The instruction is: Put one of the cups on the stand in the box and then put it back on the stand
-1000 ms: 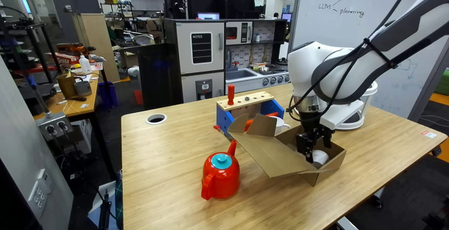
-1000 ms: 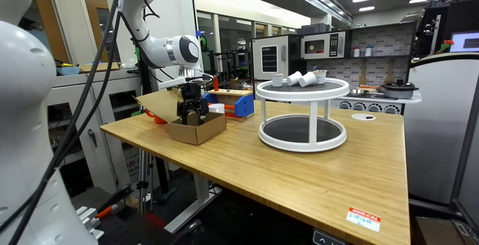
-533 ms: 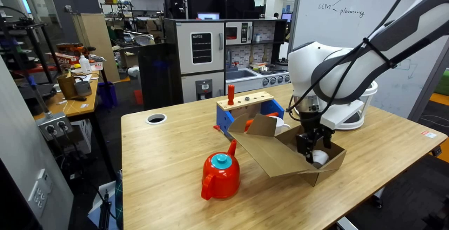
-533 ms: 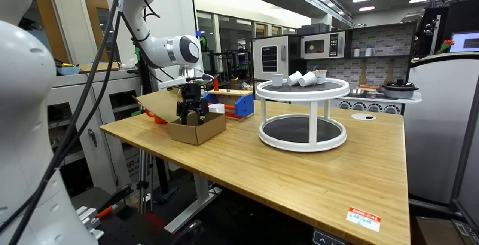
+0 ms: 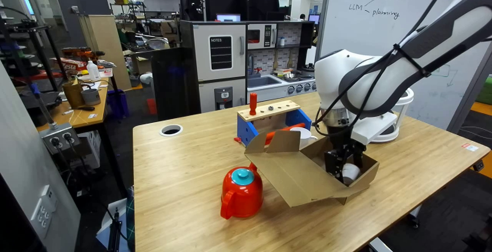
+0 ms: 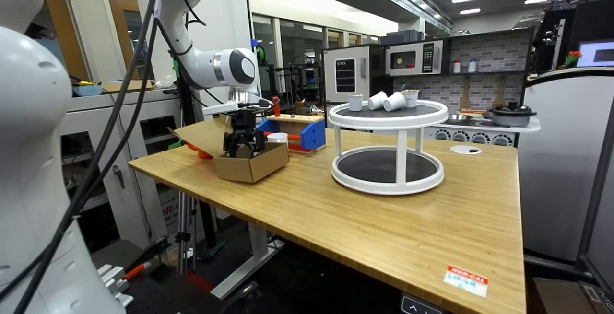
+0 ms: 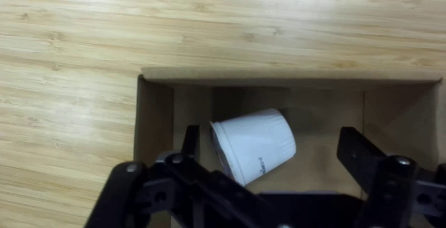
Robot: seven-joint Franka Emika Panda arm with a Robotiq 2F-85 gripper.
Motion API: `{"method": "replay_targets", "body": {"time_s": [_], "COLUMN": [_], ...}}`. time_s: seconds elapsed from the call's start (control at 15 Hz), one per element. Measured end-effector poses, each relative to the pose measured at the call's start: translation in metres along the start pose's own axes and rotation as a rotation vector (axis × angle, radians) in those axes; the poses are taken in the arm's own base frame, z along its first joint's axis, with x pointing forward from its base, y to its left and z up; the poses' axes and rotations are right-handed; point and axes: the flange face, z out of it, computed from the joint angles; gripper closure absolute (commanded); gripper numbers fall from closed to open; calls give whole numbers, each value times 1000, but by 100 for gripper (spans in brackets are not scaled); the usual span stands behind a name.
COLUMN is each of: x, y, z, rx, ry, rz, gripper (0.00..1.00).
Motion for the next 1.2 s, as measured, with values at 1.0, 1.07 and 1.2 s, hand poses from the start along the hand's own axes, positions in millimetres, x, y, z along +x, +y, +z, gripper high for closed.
{"method": "replay_targets", "body": {"time_s": [1.0, 1.07, 1.2], "x": [2, 2, 2], "y": [5, 6, 8], "z": [4, 4, 4], "rx": [21, 21, 21], "ry": [-15, -15, -15], "rz": [-4, -2, 1], "gripper": [78, 78, 78]}}
